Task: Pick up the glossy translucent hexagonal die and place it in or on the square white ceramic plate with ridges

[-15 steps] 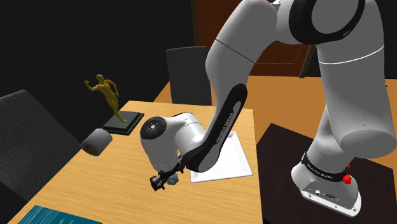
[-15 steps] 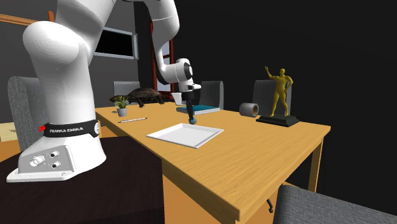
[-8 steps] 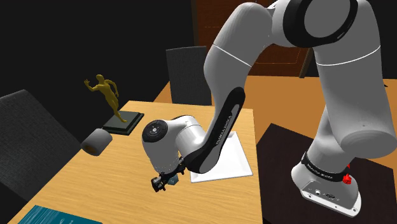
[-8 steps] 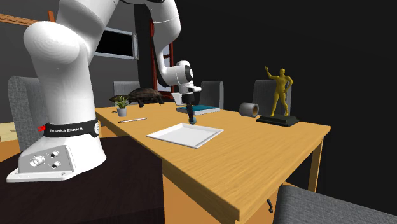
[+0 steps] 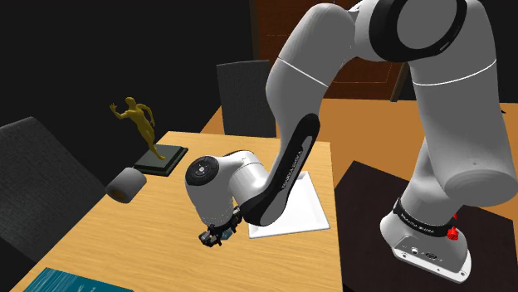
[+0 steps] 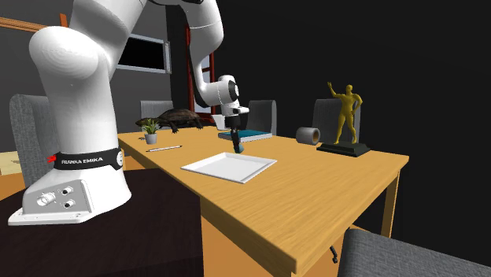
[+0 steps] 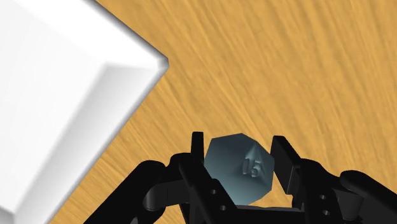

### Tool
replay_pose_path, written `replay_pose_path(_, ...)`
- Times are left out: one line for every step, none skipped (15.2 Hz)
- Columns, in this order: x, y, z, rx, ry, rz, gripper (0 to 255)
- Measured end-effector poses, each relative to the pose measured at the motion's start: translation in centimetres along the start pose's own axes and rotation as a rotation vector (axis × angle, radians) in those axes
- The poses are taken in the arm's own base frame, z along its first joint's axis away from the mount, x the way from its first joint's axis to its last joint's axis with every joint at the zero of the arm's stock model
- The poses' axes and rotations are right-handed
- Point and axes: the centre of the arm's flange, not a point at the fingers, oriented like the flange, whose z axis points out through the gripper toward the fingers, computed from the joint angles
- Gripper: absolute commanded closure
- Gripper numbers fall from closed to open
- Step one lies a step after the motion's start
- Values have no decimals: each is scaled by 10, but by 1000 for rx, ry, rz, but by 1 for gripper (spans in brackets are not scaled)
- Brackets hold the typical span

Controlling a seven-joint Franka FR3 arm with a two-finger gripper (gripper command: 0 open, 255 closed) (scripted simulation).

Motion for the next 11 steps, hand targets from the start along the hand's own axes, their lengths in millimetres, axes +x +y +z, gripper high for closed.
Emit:
replay_pose_path(0,0,0,0,0,0,255)
replay_pose_path(0,0,0,0,0,0,255)
replay_pose_path(0,0,0,0,0,0,255)
replay_pose_path(0,0,0,0,0,0,255)
replay_pose_path(1,0,-3,0,0,0,255)
replay_pose_path(2,0,-6,0,0,0,255)
replay_pose_path(2,0,-10,0,0,0,255)
replay_pose_path(3,2,-14,0,0,0,255)
replay_pose_path(2,2,-20,0,0,0,255)
replay_pose_path(2,2,-26,0,1,0,255)
replay_pose_path(4,3,-31,0,0,0,255)
